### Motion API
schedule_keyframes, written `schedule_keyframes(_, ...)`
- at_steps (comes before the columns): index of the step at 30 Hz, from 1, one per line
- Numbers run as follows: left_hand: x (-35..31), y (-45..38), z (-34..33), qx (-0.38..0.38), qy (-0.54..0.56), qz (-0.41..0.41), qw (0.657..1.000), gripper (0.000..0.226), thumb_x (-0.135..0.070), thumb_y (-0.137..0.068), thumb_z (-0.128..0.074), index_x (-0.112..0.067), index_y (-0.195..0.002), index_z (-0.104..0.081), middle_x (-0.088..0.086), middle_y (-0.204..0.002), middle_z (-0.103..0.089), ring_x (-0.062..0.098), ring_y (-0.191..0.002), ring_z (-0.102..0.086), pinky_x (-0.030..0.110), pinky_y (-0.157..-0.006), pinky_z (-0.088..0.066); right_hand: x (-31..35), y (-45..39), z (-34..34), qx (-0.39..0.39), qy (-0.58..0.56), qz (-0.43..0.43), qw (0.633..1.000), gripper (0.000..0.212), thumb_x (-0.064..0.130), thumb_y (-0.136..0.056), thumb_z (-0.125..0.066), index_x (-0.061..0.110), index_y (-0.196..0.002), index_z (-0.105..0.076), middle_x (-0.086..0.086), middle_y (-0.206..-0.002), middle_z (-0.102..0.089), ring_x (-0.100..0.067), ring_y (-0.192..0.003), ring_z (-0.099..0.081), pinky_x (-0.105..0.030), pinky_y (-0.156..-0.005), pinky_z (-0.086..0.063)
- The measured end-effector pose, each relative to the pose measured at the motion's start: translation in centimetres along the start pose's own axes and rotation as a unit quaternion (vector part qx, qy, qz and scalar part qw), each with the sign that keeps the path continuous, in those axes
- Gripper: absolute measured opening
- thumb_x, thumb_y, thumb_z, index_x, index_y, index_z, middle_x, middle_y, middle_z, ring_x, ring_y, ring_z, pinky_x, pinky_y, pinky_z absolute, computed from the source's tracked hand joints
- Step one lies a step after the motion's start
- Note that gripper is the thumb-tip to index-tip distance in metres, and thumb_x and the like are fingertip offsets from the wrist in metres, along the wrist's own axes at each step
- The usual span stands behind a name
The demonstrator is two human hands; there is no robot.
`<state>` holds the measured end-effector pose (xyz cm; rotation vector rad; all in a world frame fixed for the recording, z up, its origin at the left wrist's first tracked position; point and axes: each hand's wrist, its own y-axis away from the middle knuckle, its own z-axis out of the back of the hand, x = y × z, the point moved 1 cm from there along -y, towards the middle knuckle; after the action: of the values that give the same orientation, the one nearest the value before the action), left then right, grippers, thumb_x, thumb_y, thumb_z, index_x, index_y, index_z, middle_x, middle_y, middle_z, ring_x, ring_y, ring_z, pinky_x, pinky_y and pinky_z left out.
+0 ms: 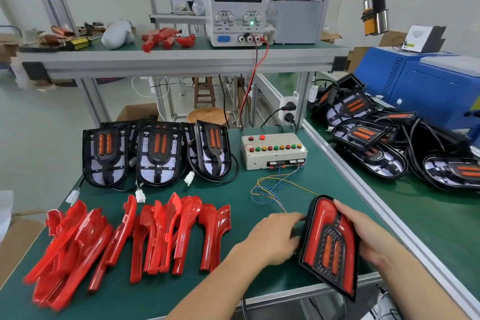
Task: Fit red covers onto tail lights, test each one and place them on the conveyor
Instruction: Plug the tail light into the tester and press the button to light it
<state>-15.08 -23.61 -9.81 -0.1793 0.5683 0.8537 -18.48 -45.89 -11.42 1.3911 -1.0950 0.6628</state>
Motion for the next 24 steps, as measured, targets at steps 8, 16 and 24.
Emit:
schedule_keyframes(8,-1.2,-1.5,-0.7,0.067,-0.089,-0.014,0.994,0.016,-0.007,-0.095,-0.058,-0.014,-0.109,-0.059,0.016,-0.11,-0.069,0.038,-0.103,-0.066,0.049,-0.088,-0.056,-0.1,-0.2,0.2,0.013,-0.028,-0.008,0.999,0.042,0.047,-0.07,-0.078,0.008,-0.087,-0.081,-0.022,-0.091,-0.074,-0.031,-0.075,-0.074,-0.037,-0.064,-0.061)
schedule_keyframes(16,0.2,1.3,1.2,-0.062,-0.004,0.02,0.998,0.019,-0.024,-0.102,-0.048,-0.021,-0.111,-0.064,0.008,-0.116,-0.069,0.033,-0.11,-0.06,0.04,-0.089,-0.049,0.5,-0.4,0.0,-0.067,-0.099,-0.012,0.993,0.043,0.042,-0.08,-0.074,0.006,-0.102,-0.071,-0.019,-0.092,-0.077,-0.029,-0.074,-0.076,-0.04,-0.067,-0.058)
schedule_keyframes(24,-1.8,7.5,-1.8,-0.11,-0.018,-0.03,0.993,0.051,-0.071,-0.087,-0.044,-0.025,-0.094,-0.064,-0.007,-0.096,-0.06,0.014,-0.095,-0.056,0.032,-0.09,-0.039,1.7,-1.5,-1.2,-0.162,-0.149,-0.01,0.975,0.027,0.03,-0.088,-0.075,0.007,-0.101,-0.068,-0.016,-0.087,-0.078,-0.029,-0.068,-0.076,-0.04,-0.056,-0.057)
